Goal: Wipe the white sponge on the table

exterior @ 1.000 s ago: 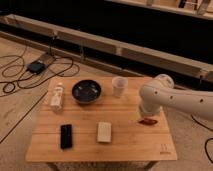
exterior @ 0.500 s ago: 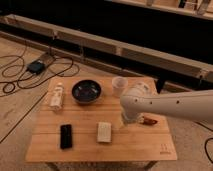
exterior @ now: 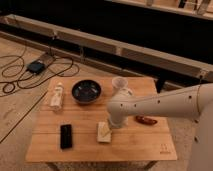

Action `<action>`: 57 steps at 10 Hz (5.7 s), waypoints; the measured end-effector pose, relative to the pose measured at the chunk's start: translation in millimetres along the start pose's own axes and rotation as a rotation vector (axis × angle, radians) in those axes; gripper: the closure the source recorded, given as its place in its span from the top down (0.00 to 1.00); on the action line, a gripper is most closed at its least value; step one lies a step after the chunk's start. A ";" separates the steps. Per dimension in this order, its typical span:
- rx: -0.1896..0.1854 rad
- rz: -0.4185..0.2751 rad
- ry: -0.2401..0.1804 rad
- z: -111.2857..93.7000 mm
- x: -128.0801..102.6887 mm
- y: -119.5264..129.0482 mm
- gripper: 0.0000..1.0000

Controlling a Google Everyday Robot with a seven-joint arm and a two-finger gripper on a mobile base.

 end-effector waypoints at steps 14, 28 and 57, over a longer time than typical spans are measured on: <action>-0.055 -0.028 -0.012 37.3 -60.4 7.7 0.77; -0.077 -0.030 -0.073 4.0 -51.2 -27.5 0.00; -0.351 -0.112 -0.322 41.0 -79.7 4.7 0.00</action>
